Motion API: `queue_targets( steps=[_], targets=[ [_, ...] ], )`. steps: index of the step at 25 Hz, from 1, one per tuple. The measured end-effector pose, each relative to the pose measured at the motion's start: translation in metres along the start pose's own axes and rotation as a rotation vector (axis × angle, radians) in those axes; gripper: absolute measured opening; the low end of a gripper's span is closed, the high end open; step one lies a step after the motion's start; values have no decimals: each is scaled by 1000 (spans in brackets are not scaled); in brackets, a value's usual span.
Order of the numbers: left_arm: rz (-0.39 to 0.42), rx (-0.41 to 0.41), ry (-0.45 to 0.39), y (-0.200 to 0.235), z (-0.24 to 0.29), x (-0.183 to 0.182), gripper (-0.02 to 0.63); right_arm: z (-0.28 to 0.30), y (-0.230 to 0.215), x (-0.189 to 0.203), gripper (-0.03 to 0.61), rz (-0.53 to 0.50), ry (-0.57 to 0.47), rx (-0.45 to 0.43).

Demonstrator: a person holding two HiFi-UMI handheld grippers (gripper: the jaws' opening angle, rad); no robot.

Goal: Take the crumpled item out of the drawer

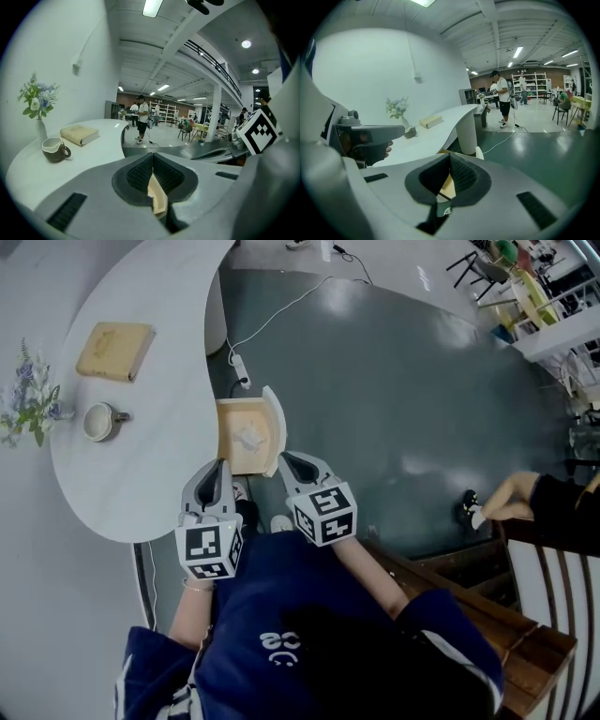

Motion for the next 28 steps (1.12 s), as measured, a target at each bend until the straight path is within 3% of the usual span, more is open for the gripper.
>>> queue_targets(
  steps=[10, 17, 22, 28],
  targets=[
    [-19, 80, 19, 65, 28, -11, 5, 56, 18, -13, 8, 32, 95, 12],
    [-36, 132, 27, 97, 38, -20, 5, 94, 21, -18, 84, 47, 175, -4],
    [-55, 124, 24, 106, 40, -23, 5, 112, 20, -13, 152, 40, 252, -2],
    [-83, 67, 7, 111, 40, -28, 5, 135, 15, -5, 191, 44, 356, -35]
  ],
)
Point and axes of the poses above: the fingertips, and each gripper's own axes: z forward along the fingers, y to its left, x out of its underside, the point moved 10 cm from there along -z, backward along the fingers, and after that the axes turned 3 degrees about x, right-handed, at the moved point
